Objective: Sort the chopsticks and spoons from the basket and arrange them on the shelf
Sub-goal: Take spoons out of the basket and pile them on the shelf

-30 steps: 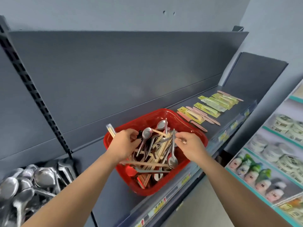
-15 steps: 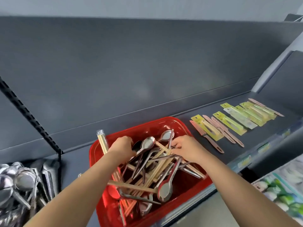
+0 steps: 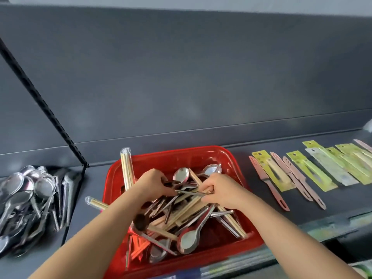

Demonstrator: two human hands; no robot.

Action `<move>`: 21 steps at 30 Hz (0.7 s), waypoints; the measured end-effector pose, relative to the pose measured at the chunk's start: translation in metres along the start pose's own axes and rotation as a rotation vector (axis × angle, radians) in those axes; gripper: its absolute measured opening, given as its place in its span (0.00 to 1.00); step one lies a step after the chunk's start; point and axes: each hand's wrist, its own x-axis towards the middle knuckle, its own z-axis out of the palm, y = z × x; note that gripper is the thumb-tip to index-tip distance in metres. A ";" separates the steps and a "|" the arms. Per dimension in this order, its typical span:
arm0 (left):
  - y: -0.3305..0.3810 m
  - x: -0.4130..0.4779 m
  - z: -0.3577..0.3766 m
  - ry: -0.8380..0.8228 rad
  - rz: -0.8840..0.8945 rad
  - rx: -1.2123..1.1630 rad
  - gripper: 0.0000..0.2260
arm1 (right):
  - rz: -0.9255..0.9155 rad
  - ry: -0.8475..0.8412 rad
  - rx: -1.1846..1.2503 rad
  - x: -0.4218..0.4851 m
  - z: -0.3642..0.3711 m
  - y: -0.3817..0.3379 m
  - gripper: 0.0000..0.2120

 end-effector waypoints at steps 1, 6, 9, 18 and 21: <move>0.000 0.000 0.000 -0.006 -0.009 -0.030 0.14 | -0.015 0.006 -0.011 0.002 0.001 0.001 0.12; 0.001 -0.006 -0.002 0.033 -0.070 -0.125 0.09 | -0.045 0.093 0.116 0.005 -0.010 0.003 0.02; 0.001 -0.009 -0.009 0.063 -0.103 -0.174 0.08 | -0.081 0.193 0.143 0.009 -0.023 -0.001 0.05; -0.006 -0.030 -0.018 0.060 -0.157 -0.450 0.06 | -0.044 -0.013 0.061 0.029 -0.017 -0.031 0.12; -0.012 -0.036 -0.020 0.029 -0.191 -0.455 0.10 | -0.022 -0.072 0.032 0.037 -0.011 -0.035 0.14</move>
